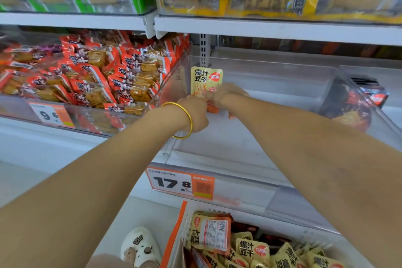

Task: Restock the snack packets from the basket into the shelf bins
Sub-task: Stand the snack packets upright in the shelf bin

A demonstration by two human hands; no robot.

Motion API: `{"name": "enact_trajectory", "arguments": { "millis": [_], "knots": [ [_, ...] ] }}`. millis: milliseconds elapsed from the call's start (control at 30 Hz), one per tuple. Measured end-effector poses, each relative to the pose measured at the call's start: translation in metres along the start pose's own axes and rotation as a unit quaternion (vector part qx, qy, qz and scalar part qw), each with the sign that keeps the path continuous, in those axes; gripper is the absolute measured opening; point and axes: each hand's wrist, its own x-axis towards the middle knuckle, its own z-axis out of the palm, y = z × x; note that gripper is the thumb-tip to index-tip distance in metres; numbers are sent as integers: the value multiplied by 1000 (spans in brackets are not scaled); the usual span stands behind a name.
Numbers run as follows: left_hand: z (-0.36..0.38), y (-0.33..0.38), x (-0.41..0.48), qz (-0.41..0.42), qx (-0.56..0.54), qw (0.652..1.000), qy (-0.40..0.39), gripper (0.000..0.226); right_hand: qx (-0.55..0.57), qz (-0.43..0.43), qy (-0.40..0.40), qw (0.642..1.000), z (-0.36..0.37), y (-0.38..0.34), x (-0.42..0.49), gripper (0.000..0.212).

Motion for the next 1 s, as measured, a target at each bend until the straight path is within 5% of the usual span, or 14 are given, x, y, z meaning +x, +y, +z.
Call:
{"name": "enact_trajectory", "arguments": {
  "millis": [133, 267, 500, 600, 733, 900, 1000],
  "knots": [
    [-1, 4, -13, 17, 0, 999, 48, 38, 35, 2, 16, 999, -12, 2, -17, 40],
    [6, 14, -42, 77, -56, 982, 164, 31, 86, -88, 72, 990, -40, 7, -72, 42],
    [56, 56, -151, 174, -158, 889, 393, 46, 164, -167, 162, 959, -30, 79, -229, 25],
    [112, 61, -176, 194, -155, 911, 329, 42, 144, -162, 43, 975, 10, 122, -264, 23],
    [179, 51, -170, 174, -107, 967, 151, 45, 27, -81, -88, 992, 86, 175, -245, 12],
    [213, 42, -134, 98, -94, 991, -7, 31, -125, -47, -190, 973, 157, 229, -211, 3],
    [221, 52, -122, 100, -99, 990, -22, 32, -190, -35, -279, 941, 181, 244, -216, 45]
  ]
}}
